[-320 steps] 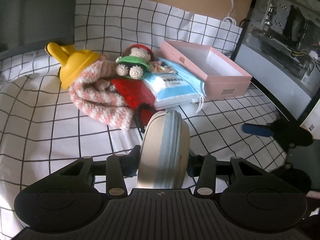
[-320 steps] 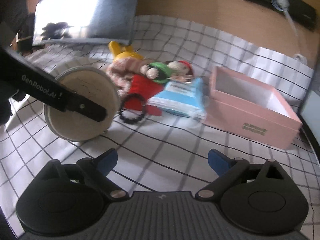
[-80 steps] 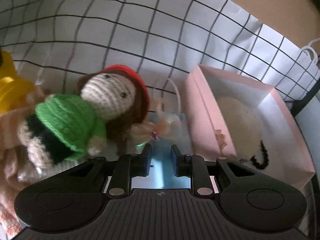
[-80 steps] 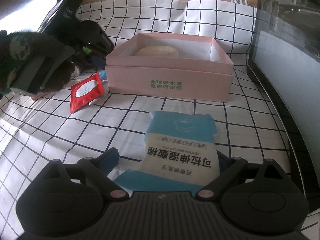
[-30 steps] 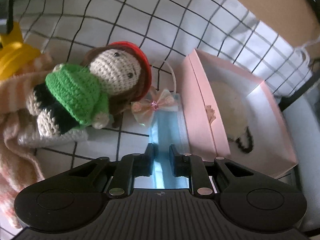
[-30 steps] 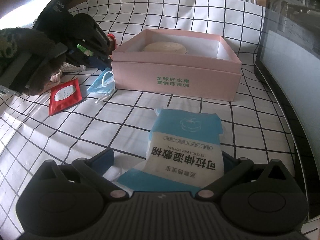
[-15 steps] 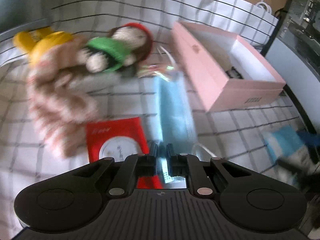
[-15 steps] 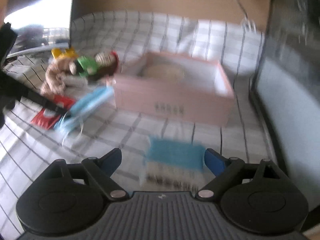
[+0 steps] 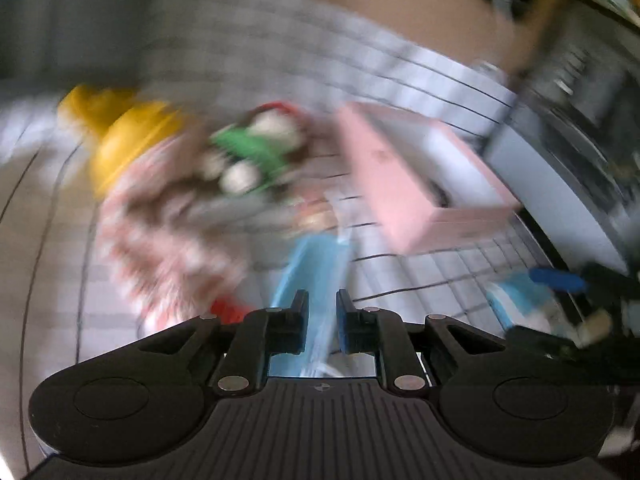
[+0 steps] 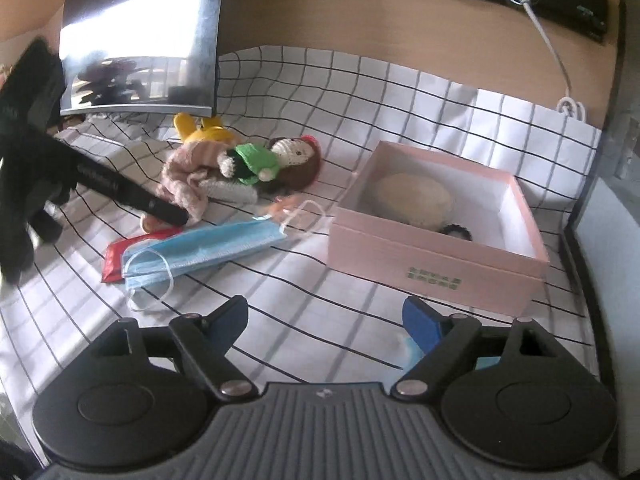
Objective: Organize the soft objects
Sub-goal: 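Grasp the blue face mask with the left tool and pull it free, then lift the mask with the left tool toward the pink box while the right tool holds the wipes pack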
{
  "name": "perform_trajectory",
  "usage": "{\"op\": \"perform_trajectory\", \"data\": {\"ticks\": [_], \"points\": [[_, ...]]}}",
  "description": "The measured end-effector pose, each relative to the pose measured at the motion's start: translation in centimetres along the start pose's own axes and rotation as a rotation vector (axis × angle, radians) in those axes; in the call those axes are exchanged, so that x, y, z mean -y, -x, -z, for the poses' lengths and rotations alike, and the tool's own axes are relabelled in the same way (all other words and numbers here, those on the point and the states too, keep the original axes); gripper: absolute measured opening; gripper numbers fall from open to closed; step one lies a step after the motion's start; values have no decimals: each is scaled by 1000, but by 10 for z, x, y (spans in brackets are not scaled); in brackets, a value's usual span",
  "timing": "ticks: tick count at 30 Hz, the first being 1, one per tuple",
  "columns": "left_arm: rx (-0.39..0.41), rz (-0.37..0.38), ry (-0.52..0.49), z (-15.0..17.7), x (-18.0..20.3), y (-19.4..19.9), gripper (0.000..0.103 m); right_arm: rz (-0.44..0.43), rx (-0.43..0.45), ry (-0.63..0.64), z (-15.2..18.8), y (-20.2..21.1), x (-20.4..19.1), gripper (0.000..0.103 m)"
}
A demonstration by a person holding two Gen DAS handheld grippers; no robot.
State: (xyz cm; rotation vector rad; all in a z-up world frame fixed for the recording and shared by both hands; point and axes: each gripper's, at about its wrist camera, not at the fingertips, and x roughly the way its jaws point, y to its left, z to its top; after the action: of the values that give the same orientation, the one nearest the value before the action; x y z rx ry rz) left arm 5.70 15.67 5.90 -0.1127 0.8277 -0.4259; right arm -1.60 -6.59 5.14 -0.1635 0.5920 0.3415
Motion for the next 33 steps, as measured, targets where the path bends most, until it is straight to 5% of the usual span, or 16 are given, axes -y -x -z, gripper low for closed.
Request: {"op": "perform_trajectory", "data": {"ticks": [4,7,16,21,26,33], "points": [[-81,-90,-164,-13,21,-28,20,67,-30,-19,10,5,21,85],[-120,-156,-124,-18,11,-43,20,150,-50,-91,14,9,35,85],[-135,-19,-33,-15,-28,-55,21,238,36,-250,45,15,57,85],[-193,131,-146,-7,6,-58,22,268,22,-286,53,2,57,85],[-217,178,-296,17,51,-50,22,238,7,-218,57,-1,47,85],[-200,208,-208,35,79,-46,22,212,-43,-192,58,-7,46,84]]}}
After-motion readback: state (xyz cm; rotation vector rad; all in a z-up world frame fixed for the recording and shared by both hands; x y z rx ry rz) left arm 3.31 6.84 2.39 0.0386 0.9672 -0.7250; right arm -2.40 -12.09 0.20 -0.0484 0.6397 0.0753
